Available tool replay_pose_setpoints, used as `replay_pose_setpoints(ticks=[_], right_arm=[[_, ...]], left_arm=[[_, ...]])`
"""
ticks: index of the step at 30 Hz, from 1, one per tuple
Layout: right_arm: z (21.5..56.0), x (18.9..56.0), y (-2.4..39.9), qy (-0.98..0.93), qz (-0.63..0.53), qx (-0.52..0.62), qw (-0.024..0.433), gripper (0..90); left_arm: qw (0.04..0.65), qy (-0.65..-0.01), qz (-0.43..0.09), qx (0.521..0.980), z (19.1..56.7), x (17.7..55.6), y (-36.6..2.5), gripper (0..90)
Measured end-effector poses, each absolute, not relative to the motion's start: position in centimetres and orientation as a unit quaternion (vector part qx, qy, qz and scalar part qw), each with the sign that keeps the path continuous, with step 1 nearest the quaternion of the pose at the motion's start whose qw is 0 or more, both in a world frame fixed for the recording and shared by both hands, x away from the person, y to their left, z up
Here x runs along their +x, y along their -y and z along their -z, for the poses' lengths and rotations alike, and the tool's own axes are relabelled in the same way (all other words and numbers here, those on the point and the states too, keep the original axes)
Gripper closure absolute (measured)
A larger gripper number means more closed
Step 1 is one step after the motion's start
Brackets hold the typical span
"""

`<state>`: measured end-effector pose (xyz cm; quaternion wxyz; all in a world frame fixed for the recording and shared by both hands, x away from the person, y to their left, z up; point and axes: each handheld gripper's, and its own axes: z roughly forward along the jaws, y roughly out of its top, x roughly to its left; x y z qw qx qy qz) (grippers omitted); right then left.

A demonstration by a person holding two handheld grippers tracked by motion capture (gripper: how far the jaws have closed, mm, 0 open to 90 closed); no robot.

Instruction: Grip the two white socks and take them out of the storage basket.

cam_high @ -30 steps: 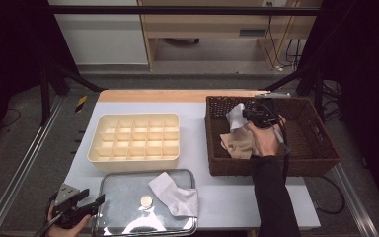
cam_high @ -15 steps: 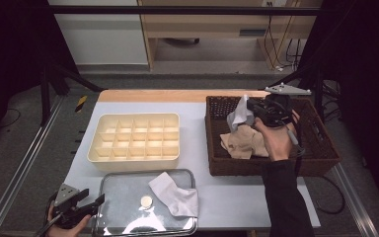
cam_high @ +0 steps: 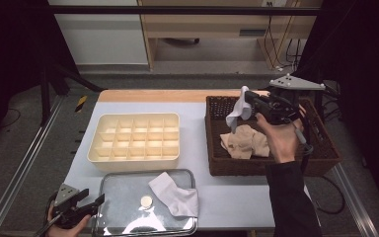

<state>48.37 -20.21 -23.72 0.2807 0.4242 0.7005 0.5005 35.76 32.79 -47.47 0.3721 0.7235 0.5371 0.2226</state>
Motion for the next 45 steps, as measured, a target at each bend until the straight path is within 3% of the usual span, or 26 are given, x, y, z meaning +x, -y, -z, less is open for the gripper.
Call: replay_pose_setpoints(ticks=[15, 25, 34, 45], right_arm=[[20.5, 44.9, 15.6, -0.727, -0.531, 0.343, 0.268, 88.9], [21.6, 42.7, 11.9, -0.751, -0.547, 0.293, 0.226, 88.9], [26.4, 40.5, 9.7, -0.779, -0.541, 0.266, 0.171, 88.8], [32.9, 38.6, 11.4, -0.786, -0.525, 0.299, 0.128, 88.8]], left_arm=[[0.373, -0.537, -0.223, 0.723, 47.4, 35.7, -32.8, 34.6], [0.375, -0.536, -0.223, 0.722, 47.4, 35.7, -32.8, 34.6], [0.376, -0.536, -0.223, 0.722, 47.4, 35.7, -32.8, 34.6], [0.376, -0.537, -0.224, 0.721, 47.4, 35.7, -32.8, 34.6]])
